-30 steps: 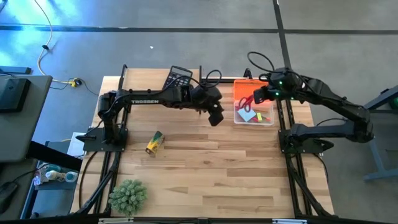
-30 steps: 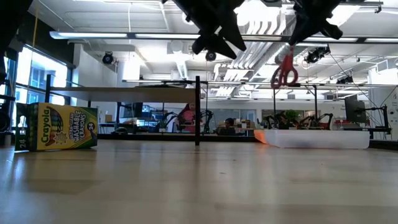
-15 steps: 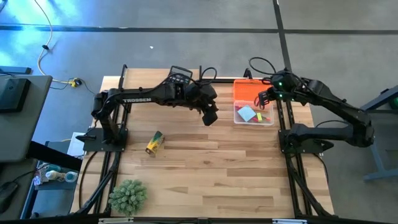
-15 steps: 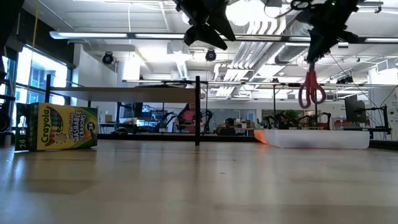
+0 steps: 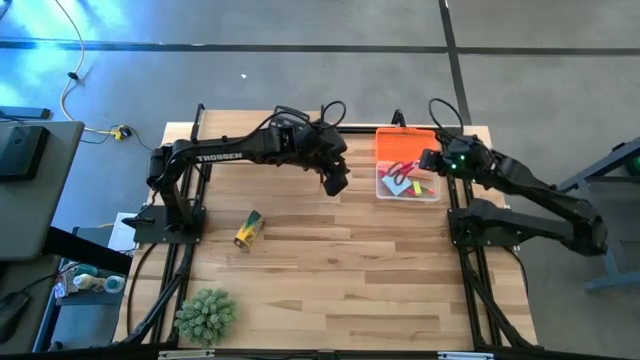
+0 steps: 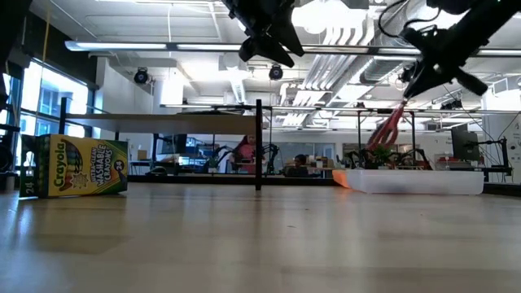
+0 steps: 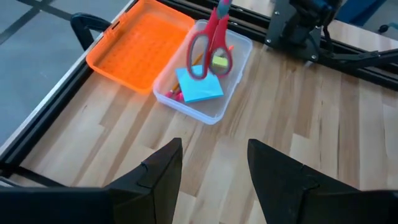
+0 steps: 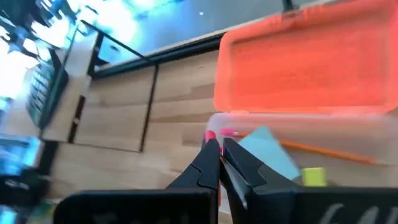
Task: Pack school essentials
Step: Put the red scissors into the orange supply box
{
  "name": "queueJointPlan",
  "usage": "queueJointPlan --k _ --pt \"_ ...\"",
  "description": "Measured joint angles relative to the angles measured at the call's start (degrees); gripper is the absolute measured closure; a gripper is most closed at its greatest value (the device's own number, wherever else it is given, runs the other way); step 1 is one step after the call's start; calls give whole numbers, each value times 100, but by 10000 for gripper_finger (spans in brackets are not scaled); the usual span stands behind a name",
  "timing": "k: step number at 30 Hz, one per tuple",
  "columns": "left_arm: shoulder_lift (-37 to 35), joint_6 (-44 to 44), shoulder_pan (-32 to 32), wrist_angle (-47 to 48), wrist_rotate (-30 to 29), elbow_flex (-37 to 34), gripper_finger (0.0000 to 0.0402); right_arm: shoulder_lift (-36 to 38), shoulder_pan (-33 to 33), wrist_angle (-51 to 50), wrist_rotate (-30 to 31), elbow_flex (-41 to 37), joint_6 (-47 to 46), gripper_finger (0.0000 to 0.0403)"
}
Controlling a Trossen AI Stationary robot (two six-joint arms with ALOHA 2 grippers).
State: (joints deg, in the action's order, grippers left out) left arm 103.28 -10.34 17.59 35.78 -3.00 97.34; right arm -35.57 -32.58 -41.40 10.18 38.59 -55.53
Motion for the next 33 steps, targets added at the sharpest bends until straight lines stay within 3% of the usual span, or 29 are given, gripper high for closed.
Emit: queueJointPlan --k 5,9,24,33 --pt "0 8 12 -1 2 0 232 166 0 916 -312 -716 -603 402" --pt "-2 9 12 -1 2 0 232 139 0 1029 -484 -974 -749 402" --pt "-1 110 12 -4 4 0 232 -101 -2 810 -456 -1027 -444 402" --pt "-2 112 12 -4 2 0 232 -199 0 891 -451 -1027 -752 402"
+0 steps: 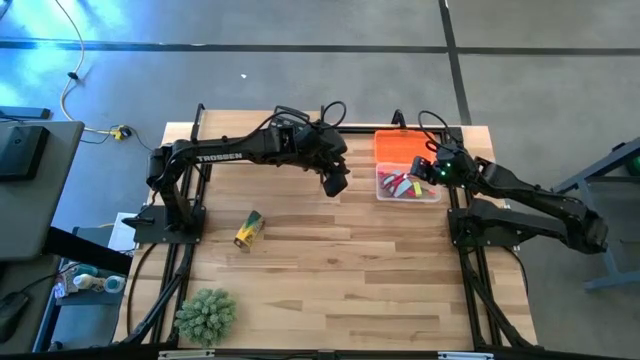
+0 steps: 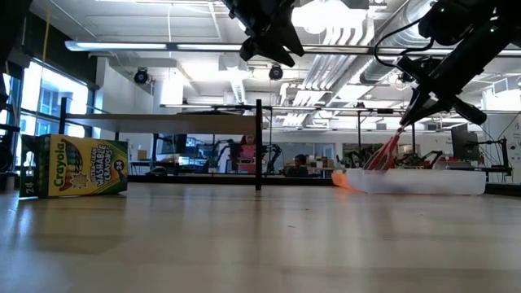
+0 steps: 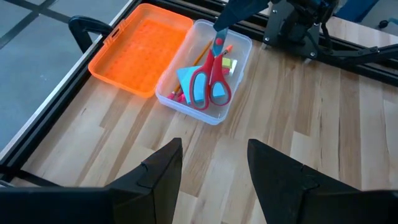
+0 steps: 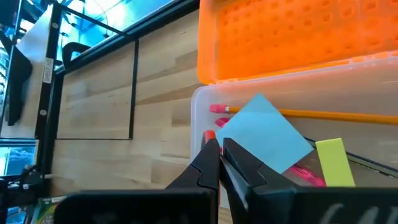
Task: Pack school essentials
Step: Put the red scissors into the orange supply box, then put the yellow crayon box into the orange supply box
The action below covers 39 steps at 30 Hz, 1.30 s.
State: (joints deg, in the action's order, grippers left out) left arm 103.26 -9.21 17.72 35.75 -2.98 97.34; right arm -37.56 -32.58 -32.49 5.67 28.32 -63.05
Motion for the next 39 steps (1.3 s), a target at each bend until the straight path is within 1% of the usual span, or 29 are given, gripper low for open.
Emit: queueJointPlan --k 3,5,12,16,19,23,29,32,39 --pt "1 0 0 0 0 0 232 0 0 -4 0 0 -36 399" --pt "2 0 0 0 0 0 232 0 0 -14 16 0 -56 387" --pt "1 0 0 0 0 2 232 2 -1 -77 85 0 -44 320" --pt "2 -1 0 0 0 2 232 8 0 -77 87 0 -9 298" --pt "2 -4 0 0 0 2 232 40 0 -243 87 40 -5 296" --pt "2 -4 0 0 0 2 232 108 -1 -827 166 259 29 299" --pt "2 -7 0 -2 0 2 232 131 0 -1570 631 778 221 300" --pt "2 -2 0 -2 0 2 232 120 0 -1702 778 1020 356 300" --pt "2 -89 0 -1 0 4 232 121 -2 -1926 831 1302 498 300"
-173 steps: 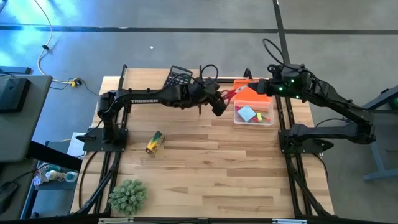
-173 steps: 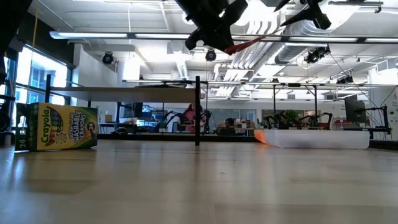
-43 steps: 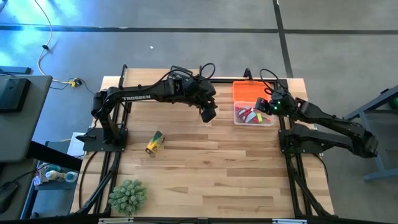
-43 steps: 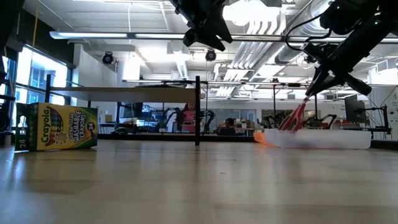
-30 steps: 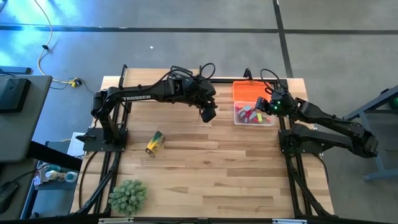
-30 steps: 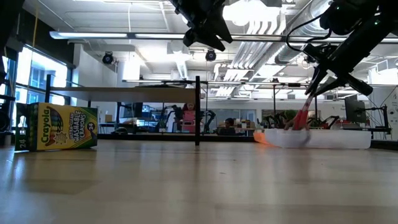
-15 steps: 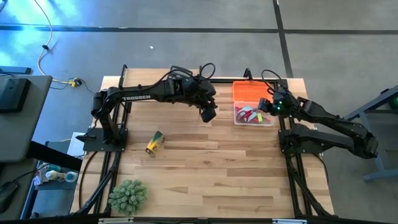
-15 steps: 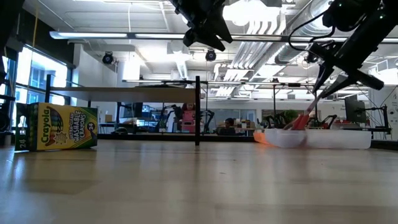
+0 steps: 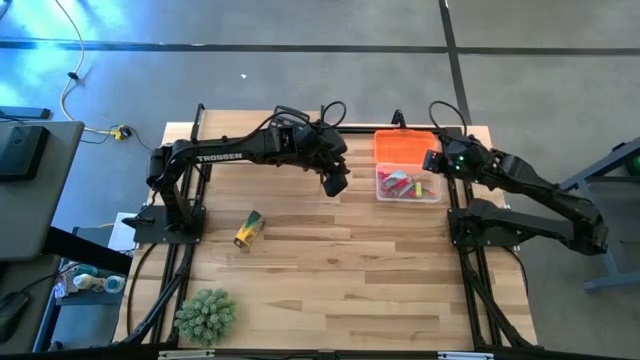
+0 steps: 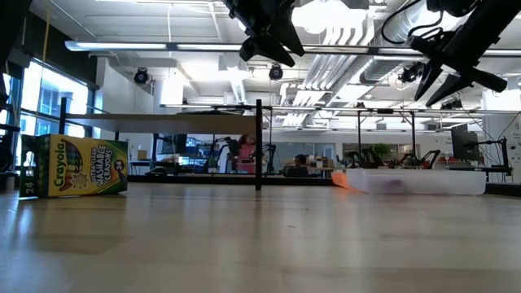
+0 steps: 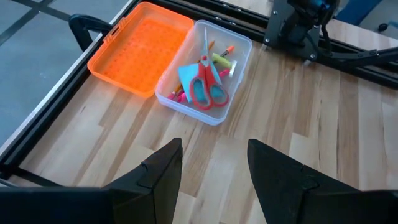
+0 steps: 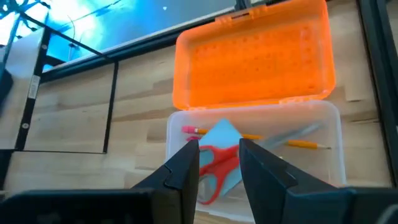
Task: Pack school essentials
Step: Put the yellow crayon box into the orange supply box
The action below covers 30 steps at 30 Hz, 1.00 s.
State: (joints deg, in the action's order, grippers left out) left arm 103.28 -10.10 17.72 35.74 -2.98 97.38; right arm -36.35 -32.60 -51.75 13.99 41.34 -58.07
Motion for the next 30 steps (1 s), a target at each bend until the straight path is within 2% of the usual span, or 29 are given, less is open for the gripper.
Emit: queueJointPlan --k 6,12,15,20,23,30 --pt "0 -17 -2 49 2 0 232 -1 2 117 -106 240 410 300" --pt "-157 -137 -59 555 -2 11 232 -4 2 825 -634 452 1166 300" --pt "-279 -313 -72 841 -6 4 232 -49 2 863 -813 488 1176 300" --pt "-300 -659 62 818 -9 7 232 -402 -1 380 -845 476 791 300" --pt "-299 -872 199 892 106 7 232 -581 -9 392 -884 470 976 300" --pt "-414 -1123 52 1841 100 7 233 -599 20 831 -1710 470 1794 300"
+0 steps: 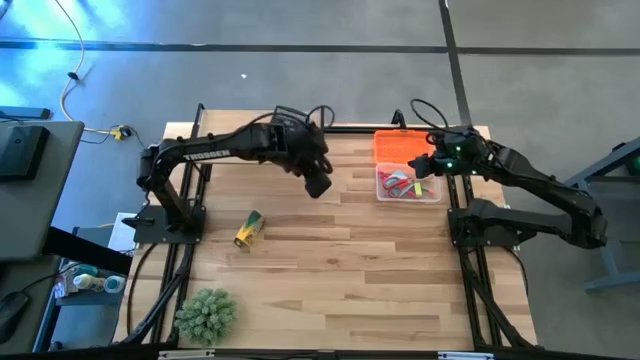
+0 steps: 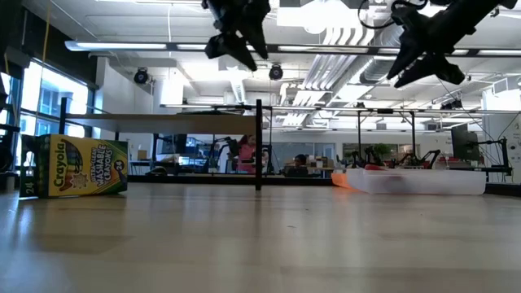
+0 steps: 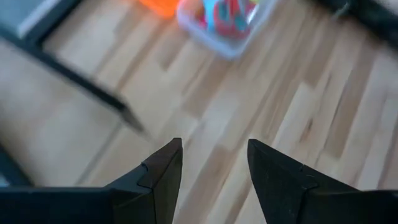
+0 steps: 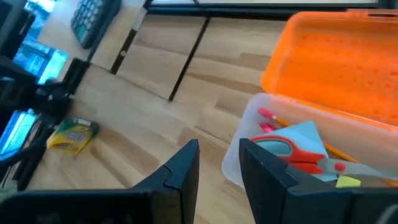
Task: Pack school essentials
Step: Put the yellow crayon box into the orange supply box
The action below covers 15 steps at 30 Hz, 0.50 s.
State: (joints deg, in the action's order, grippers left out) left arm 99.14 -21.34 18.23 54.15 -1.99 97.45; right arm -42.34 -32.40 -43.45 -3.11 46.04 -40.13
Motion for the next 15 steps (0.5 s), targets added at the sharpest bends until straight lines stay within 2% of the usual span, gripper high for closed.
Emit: queueJointPlan --k 3,8,15 --pt "-6 -157 -191 425 -84 -11 236 27 0 49 -42 0 66 300" --pt "-21 -713 -675 1035 -558 -11 243 29 0 38 -51 0 325 300" --pt "-23 -1586 -1313 2068 -759 -11 245 29 0 37 -53 0 618 300"
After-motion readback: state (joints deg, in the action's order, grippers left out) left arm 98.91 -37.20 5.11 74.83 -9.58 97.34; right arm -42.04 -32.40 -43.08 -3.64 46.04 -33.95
